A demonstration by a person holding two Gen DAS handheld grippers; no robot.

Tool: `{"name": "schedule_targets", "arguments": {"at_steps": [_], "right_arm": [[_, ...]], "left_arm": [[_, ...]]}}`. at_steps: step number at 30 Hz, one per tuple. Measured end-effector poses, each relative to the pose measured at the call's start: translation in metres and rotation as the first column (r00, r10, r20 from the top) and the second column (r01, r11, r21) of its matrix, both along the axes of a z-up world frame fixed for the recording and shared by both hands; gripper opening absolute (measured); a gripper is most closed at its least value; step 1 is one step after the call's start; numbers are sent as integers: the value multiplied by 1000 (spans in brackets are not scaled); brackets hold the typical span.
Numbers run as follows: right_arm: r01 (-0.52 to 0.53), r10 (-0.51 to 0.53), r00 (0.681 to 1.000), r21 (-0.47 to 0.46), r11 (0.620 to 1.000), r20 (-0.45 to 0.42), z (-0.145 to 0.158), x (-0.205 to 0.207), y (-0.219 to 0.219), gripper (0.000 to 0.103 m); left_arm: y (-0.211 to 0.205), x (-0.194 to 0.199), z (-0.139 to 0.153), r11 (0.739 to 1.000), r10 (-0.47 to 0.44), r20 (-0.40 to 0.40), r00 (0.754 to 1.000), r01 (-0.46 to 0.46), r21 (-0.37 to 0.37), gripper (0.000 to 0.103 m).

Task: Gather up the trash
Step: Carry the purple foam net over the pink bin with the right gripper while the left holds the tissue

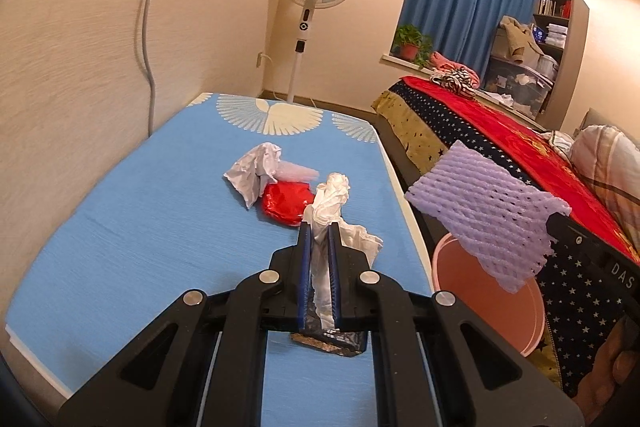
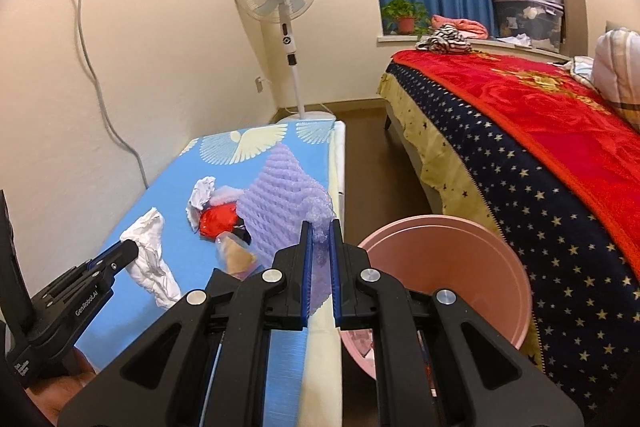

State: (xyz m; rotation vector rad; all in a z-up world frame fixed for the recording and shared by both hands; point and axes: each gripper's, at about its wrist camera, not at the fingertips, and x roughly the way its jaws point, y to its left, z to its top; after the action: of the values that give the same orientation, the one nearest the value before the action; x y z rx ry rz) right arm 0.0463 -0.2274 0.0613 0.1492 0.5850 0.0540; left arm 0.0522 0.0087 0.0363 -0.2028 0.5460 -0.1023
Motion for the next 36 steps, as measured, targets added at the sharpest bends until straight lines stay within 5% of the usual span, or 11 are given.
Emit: {"name": "schedule_targets", "arguments": {"at_steps": [36], "right_arm": [[307,-306,952,-93,947,26,8,-15,-70,8]], "left_arm": [[-89,17,-9,984,-174,-9,985,173,-32,8]]}}
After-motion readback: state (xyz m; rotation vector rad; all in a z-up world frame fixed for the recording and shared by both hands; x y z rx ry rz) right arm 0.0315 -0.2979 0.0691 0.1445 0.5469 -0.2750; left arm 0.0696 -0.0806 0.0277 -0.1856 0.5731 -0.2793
